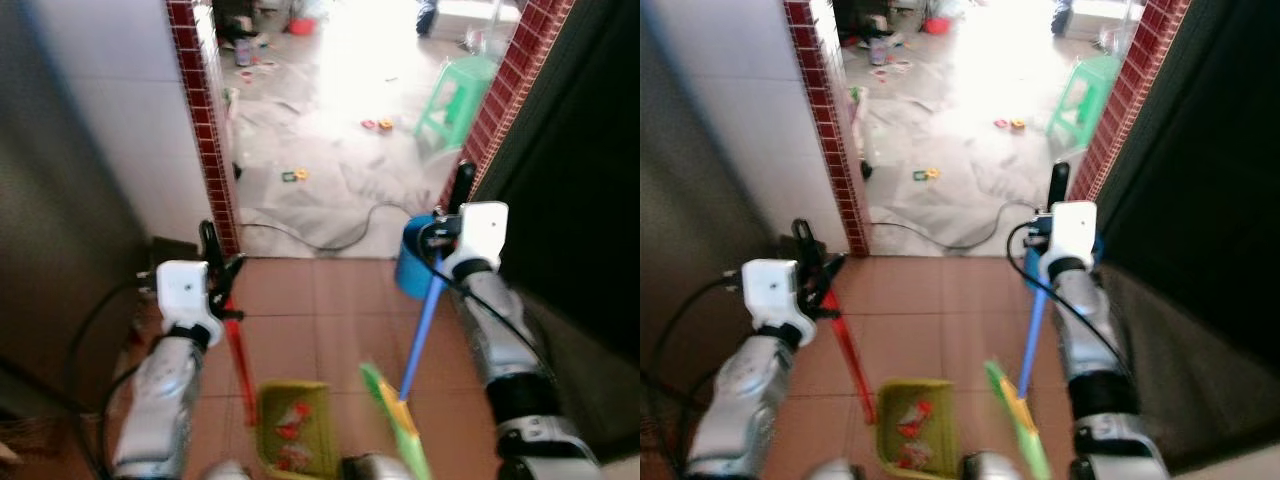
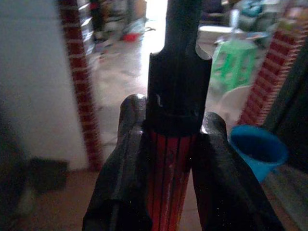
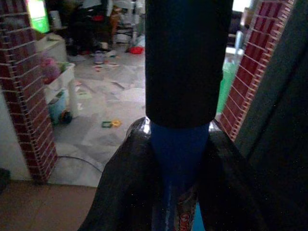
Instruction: Sweep floor
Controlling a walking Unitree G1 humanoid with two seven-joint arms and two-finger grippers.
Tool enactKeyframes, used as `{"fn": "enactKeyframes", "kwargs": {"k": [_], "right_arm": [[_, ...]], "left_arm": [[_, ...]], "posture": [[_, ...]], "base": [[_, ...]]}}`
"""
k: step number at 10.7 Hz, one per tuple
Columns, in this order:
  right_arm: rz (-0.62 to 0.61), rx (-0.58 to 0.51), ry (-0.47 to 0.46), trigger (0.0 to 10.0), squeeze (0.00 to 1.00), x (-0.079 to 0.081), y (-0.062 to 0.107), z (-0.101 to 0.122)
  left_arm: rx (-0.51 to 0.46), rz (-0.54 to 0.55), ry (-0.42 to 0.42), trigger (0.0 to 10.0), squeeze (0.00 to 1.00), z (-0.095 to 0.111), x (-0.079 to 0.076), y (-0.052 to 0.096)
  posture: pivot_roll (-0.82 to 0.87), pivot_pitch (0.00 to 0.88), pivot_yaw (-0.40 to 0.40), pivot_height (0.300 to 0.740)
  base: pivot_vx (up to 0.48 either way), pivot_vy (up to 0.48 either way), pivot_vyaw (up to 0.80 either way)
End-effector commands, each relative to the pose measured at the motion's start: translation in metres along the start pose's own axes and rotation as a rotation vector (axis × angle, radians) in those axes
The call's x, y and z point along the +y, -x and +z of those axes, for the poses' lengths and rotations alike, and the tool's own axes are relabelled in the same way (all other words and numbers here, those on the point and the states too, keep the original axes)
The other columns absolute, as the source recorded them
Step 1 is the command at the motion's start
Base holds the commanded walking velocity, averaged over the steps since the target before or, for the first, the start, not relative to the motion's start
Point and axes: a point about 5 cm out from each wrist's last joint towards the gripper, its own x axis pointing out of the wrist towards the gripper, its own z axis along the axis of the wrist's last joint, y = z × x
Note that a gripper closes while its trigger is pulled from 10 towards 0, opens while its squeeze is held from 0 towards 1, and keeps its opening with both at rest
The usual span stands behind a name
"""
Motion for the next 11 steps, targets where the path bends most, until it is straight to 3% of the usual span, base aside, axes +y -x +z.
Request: {"fn": "enactKeyframes", "kwargs": {"k": [1, 8, 11], "right_arm": [[-0.025, -0.057, 0.014, 10.0, 0.0, -0.007, 0.0, 0.011], [-0.071, -0.046, 0.011, 10.0, 0.0, -0.015, 0.008, 0.003], [-0.095, -0.044, -0.001, 10.0, 0.0, -0.017, 0.01, -0.001]], "left_arm": [[-0.075, -0.04, 0.019, 10.0, 0.0, 0.017, -0.007, -0.006], [-0.028, -0.065, 0.047, 10.0, 0.0, 0.006, -0.011, -0.007], [-0.051, -0.101, 0.042, 10.0, 0.0, 0.009, -0.017, -0.012]], "posture": [[-0.01, 0.0, -0.005, 0.74], [-0.03, 0.0, 0.025, 0.74], [-0.04, 0.0, 0.033, 0.74]], "base": [[0.0, 0.45, -0.8], [0.0, 0.459, -0.71], [0.0, 0.0, -0.32]]}}
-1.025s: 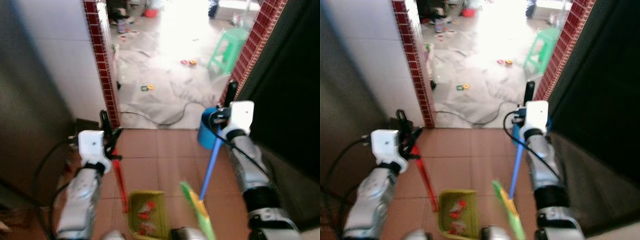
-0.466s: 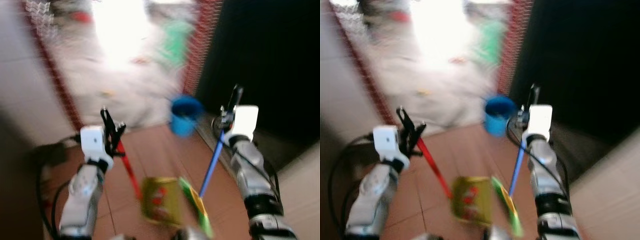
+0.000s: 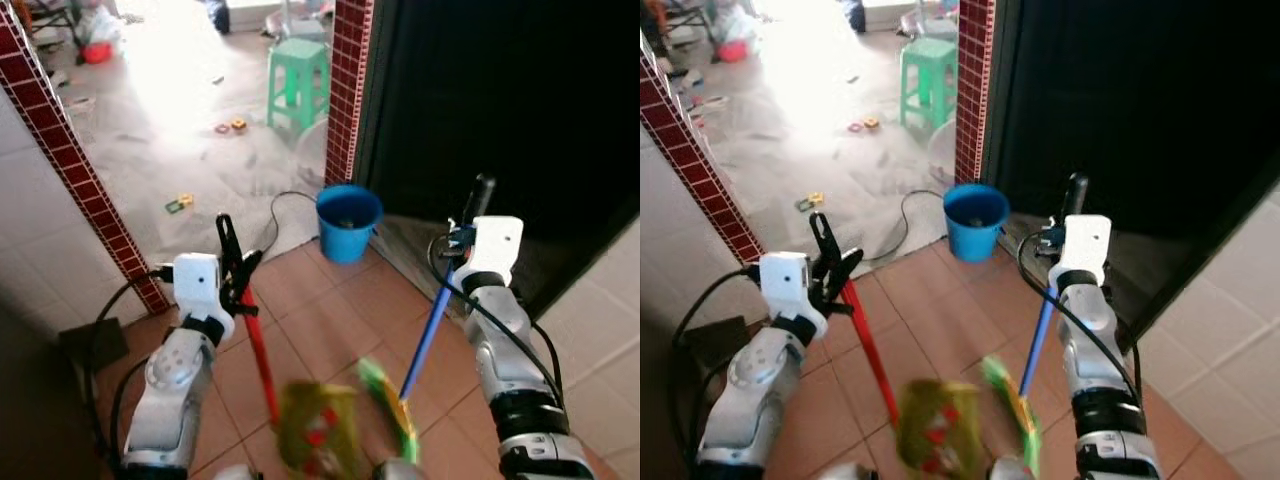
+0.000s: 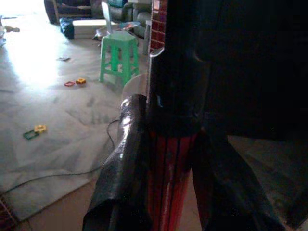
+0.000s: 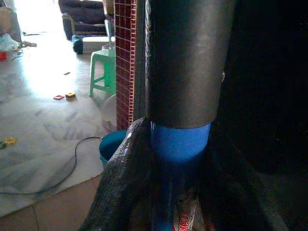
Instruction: Sweep floor
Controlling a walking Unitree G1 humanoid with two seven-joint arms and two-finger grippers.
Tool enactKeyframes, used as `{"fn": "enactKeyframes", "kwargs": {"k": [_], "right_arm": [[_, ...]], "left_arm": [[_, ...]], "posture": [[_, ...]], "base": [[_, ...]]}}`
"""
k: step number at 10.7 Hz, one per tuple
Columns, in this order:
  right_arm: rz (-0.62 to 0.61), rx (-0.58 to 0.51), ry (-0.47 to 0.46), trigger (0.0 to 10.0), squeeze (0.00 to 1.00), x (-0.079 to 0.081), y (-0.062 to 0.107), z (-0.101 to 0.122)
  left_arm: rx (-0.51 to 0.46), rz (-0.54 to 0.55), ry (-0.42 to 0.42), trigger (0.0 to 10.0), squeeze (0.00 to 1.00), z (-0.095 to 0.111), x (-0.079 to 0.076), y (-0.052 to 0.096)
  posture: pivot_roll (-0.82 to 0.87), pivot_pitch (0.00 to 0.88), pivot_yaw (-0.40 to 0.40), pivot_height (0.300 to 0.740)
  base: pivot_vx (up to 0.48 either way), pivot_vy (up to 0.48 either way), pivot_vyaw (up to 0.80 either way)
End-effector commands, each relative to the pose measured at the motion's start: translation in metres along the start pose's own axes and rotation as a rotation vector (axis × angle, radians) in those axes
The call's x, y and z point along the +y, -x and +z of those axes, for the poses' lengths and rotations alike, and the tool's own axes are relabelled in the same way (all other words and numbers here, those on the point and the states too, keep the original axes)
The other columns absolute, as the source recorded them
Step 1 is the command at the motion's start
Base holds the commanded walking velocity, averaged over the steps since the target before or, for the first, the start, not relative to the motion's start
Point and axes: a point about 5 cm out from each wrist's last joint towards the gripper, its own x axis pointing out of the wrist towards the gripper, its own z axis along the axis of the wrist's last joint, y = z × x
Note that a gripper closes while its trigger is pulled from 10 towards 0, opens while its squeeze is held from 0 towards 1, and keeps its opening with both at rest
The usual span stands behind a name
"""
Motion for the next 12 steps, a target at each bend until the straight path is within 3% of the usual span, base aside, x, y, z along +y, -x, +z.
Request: {"fn": "enactKeyframes", "kwargs": {"k": [1, 3, 6, 9, 11, 12], "right_arm": [[-0.008, -0.04, 0.0, 10.0, 0.0, -0.002, -0.004, 0.008], [0.026, -0.049, -0.001, 10.0, 0.0, 0.004, -0.003, 0.01], [0.036, -0.061, 0.002, 10.0, 0.0, 0.004, -0.001, 0.01], [0.013, -0.063, 0.052, 10.0, 0.0, -0.002, 0.002, 0.009], [-0.049, -0.049, 0.115, 10.0, 0.0, -0.013, 0.003, 0.006], [-0.114, -0.019, 0.189, 10.0, 0.0, -0.024, 0.004, 0.002]], "left_arm": [[-0.072, -0.049, 0.003, 10.0, 0.0, 0.013, -0.009, -0.008], [-0.076, -0.021, 0.022, 10.0, 0.0, 0.013, -0.003, -0.006], [-0.088, -0.002, 0.051, 10.0, 0.0, 0.013, -0.004, -0.005], [-0.176, 0.049, 0.059, 10.0, 0.0, 0.033, 0.0, -0.01], [-0.242, 0.089, 0.057, 10.0, 0.0, 0.051, 0.005, -0.015], [-0.295, 0.125, 0.066, 10.0, 0.0, 0.066, 0.009, -0.018]], "posture": [[-0.03, 0.0, 0.029, 0.74], [-0.04, 0.0, 0.035, 0.74], [-0.04, 0.0, 0.041, 0.74], [-0.06, 0.0, 0.047, 0.74], [-0.06, 0.0, 0.049, 0.74], [-0.06, 0.0, 0.049, 0.74]], "base": [[0.0, 0.0, 0.0], [0.142, 0.0, 0.0], [0.472, 0.0, 0.0], [0.463, 0.0, 0.0], [0.461, 0.0, 0.0], [0.461, 0.0, 0.0]]}}
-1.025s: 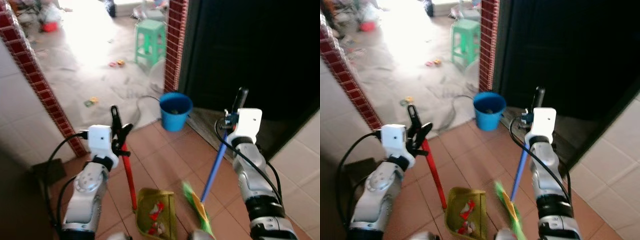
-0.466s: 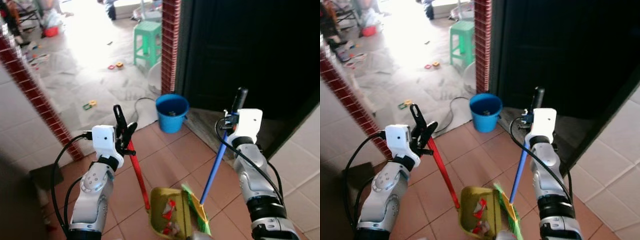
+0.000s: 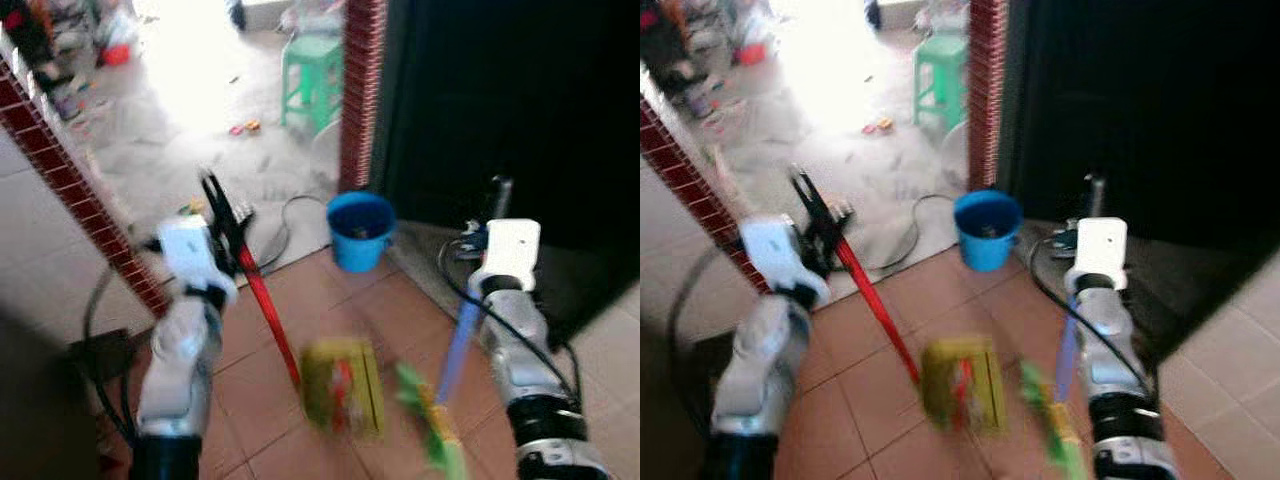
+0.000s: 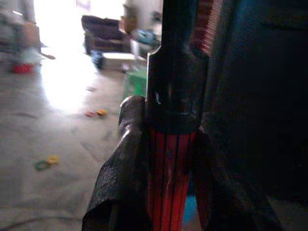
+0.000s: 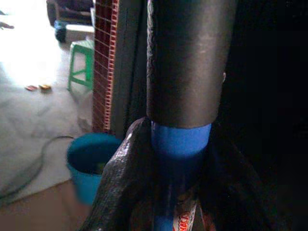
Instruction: Sweep floor
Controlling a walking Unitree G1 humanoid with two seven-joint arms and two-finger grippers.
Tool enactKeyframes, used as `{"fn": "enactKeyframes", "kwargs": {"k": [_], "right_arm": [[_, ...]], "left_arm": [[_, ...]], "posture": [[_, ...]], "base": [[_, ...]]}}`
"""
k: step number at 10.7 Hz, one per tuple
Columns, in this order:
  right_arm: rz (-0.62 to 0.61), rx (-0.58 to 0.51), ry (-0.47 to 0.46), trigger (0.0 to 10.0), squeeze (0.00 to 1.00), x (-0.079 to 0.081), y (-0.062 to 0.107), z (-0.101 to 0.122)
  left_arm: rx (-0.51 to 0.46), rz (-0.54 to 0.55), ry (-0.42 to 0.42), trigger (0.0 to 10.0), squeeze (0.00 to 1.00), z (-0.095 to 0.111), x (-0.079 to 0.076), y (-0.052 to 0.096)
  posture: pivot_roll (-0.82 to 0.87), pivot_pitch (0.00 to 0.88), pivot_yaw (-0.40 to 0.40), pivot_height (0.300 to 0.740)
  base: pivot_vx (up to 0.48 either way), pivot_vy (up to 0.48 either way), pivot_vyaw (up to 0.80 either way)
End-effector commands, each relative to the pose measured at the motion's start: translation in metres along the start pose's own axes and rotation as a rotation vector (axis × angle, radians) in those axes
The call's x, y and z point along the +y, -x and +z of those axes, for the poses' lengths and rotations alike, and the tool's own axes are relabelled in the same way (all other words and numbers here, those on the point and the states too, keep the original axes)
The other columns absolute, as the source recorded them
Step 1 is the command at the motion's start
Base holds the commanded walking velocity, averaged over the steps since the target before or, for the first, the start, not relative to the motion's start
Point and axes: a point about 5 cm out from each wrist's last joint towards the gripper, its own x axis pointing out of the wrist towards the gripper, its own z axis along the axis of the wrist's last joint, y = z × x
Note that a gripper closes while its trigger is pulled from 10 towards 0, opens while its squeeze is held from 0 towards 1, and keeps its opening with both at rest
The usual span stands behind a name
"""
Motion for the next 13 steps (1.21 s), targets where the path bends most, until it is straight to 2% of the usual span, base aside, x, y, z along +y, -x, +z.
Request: {"fn": "enactKeyframes", "kwargs": {"k": [1, 3, 6, 11, 13], "right_arm": [[-0.04, 0.015, 0.07, 10.0, 0.0, -0.008, -0.001, -0.003], [-0.045, 0.018, 0.076, 10.0, 0.0, -0.009, -0.001, -0.003], [-0.028, 0.017, 0.071, 10.0, 0.0, -0.003, -0.002, -0.002], [-0.011, 0.011, 0.056, 10.0, 0.0, 0.0, -0.003, -0.001], [0.001, 0.013, 0.041, 10.0, 0.0, 0.003, -0.002, -0.001]], "left_arm": [[-0.123, 0.013, 0.008, 10.0, 0.0, 0.027, -0.001, -0.007], [-0.168, 0.029, 0.02, 10.0, 0.0, 0.041, -0.002, -0.011], [-0.296, 0.058, 0.067, 10.0, 0.0, 0.079, -0.007, -0.023], [-0.366, 0.151, 0.073, 10.0, 0.0, 0.102, 0.0, -0.031], [-0.368, 0.171, 0.065, 10.0, 0.0, 0.102, 0.001, -0.034]], "posture": [[-0.06, 0.0, 0.049, 0.74], [-0.06, 0.0, 0.048, 0.74], [-0.06, 0.0, 0.043, 0.74], [-0.07, 0.0, 0.048, 0.74], [-0.07, 0.0, 0.049, 0.74]], "base": [[0.461, 0.0, 0.0], [0.458, 0.0, 0.0], [0.476, 0.0, 0.0], [0.48, 0.0, 0.0], [0.48, 0.0, 0.0]]}}
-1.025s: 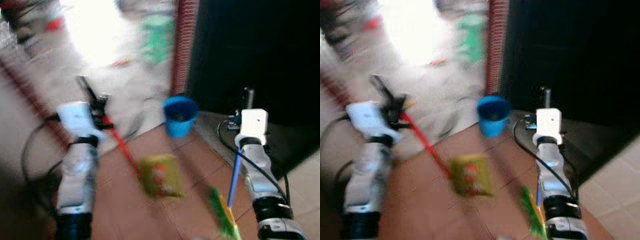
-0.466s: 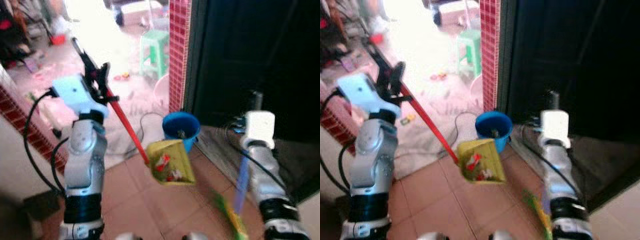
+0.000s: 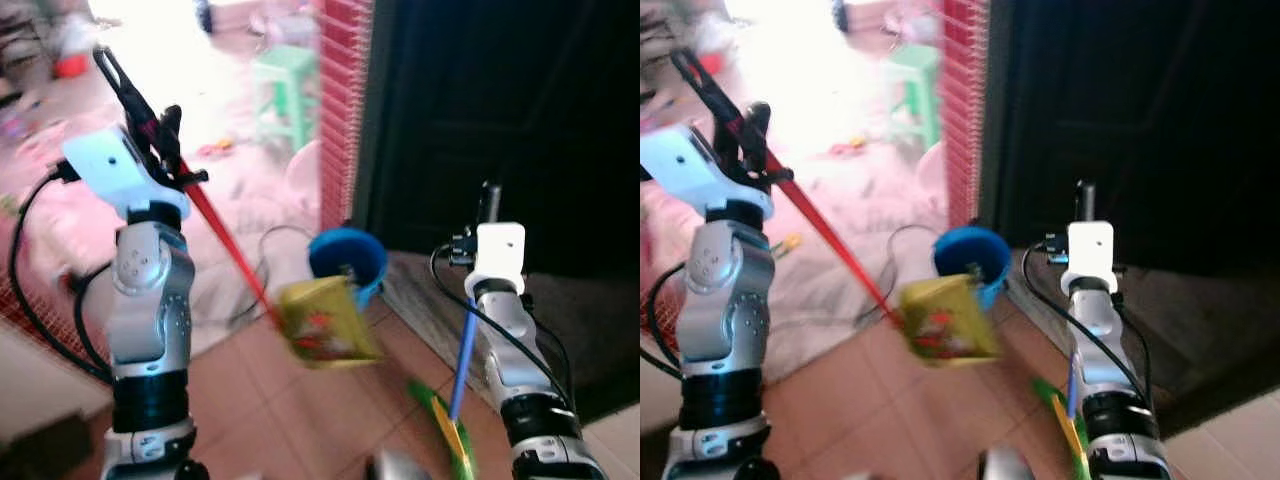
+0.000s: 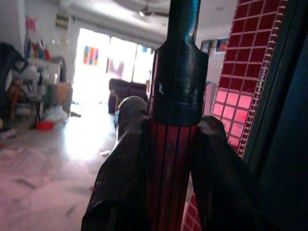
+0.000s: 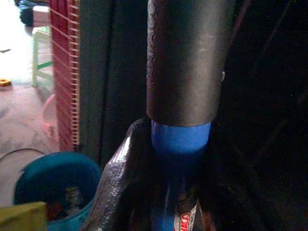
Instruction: Sweep floor
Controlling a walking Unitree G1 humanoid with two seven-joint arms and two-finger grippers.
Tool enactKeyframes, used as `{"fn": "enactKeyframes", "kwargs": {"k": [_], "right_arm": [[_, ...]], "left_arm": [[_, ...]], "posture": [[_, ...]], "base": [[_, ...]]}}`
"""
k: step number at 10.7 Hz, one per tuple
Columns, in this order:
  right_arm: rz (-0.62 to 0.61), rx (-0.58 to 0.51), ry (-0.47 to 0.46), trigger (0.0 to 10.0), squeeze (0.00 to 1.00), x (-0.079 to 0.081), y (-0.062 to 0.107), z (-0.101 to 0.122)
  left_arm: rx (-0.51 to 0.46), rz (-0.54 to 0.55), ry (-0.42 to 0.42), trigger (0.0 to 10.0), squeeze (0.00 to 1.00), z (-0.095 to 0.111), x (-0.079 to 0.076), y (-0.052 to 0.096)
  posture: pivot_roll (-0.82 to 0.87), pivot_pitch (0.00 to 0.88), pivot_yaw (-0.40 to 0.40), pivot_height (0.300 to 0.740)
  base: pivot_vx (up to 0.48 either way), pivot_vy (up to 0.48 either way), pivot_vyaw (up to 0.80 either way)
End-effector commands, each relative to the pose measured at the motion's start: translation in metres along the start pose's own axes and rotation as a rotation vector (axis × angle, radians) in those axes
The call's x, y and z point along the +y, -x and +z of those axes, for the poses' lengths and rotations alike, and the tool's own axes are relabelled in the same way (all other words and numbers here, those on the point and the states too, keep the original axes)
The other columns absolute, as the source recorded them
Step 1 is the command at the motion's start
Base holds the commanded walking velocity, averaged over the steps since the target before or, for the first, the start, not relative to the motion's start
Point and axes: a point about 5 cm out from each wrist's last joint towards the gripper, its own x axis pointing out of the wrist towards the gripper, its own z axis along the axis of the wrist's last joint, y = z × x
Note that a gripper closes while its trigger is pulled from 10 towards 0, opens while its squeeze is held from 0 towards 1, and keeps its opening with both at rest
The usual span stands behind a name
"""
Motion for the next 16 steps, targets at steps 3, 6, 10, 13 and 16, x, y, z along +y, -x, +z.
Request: {"fn": "enactKeyframes", "kwargs": {"k": [3, 6, 10, 13, 16], "right_arm": [[0.007, -0.031, 0.007, 10.0, 0.0, -0.001, -0.001, 0.006], [0.012, -0.035, 0.008, 10.0, 0.0, 0.0, -0.001, 0.007], [0.02, -0.038, 0.006, 10.0, 0.0, 0.001, -0.002, 0.008], [0.03, -0.038, 0.004, 10.0, 0.0, 0.003, -0.002, 0.008], [0.041, -0.039, 0.004, 10.0, 0.0, 0.005, -0.002, 0.009]], "left_arm": [[-0.069, -0.034, 0.056, 10.0, 0.0, 0.013, -0.016, -0.005], [-0.103, 0.004, -0.007, 10.0, 0.0, 0.017, -0.013, -0.01], [-0.113, 0.031, -0.054, 10.0, 0.0, 0.015, -0.013, -0.01], [-0.147, 0.059, -0.106, 10.0, 0.0, 0.017, -0.012, -0.011], [-0.132, 0.167, -0.162, 10.0, 0.0, 0.006, -0.011, -0.012]], "posture": [[-0.07, 0.0, 0.052, 0.74], [-0.07, 0.0, 0.054, 0.74], [-0.07, 0.0, 0.055, 0.74], [-0.07, 0.0, 0.051, 0.74], [-0.07, 0.0, 0.049, 0.74]], "base": [[0.48, 0.0, 0.0], [0.48, 0.0, 0.0], [0.48, 0.0, 0.0], [0.16, 0.0, 0.0], [0.0, 0.0, 0.0]]}}
